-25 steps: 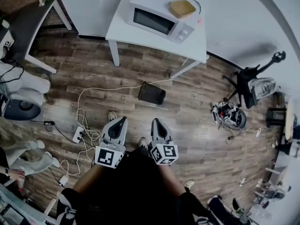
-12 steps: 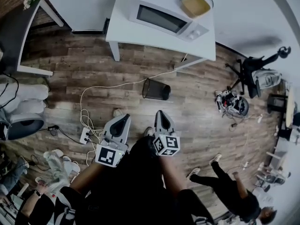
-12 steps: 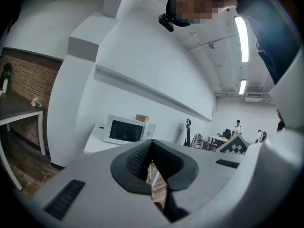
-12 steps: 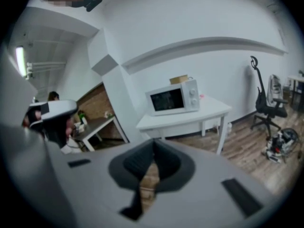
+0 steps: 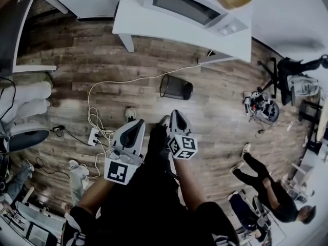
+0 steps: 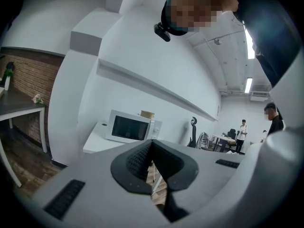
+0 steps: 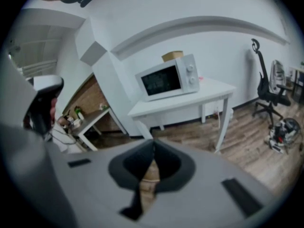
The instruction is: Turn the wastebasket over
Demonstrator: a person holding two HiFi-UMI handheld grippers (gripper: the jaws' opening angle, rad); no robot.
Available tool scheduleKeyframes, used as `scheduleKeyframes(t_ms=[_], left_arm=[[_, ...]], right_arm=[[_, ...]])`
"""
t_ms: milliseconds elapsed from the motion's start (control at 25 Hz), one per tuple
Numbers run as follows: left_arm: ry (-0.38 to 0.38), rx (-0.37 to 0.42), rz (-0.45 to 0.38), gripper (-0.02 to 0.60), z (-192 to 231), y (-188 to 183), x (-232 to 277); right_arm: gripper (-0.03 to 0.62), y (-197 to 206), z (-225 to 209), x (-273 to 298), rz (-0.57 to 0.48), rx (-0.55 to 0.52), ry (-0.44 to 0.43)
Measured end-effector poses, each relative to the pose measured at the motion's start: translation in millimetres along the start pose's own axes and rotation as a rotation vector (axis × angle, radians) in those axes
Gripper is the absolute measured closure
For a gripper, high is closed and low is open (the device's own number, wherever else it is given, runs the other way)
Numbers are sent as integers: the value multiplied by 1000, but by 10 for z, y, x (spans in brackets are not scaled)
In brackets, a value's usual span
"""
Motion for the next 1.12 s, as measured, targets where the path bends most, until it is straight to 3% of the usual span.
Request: scheduleKeyframes(t_ms=[440, 920, 1120], left_arm=[[-2, -18, 7, 548, -3, 378, 436], [43, -36, 4, 548, 166, 863, 580], [12, -64, 35, 548, 301, 1185, 602]], right_arm=[[562, 692, -704, 814, 163, 16, 69], [560, 1645, -1285, 1618, 304, 20, 162], [560, 2060, -1545, 1952, 346, 7, 191]])
Point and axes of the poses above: the fingertips, and each gripper's own axes: x forward along the fingers, z to its left, y out of its underside, the point moved 9 cm from there along -x, backward along the fingers, and after that the axes turned 6 degrees about -y, right-handed, at the moved point
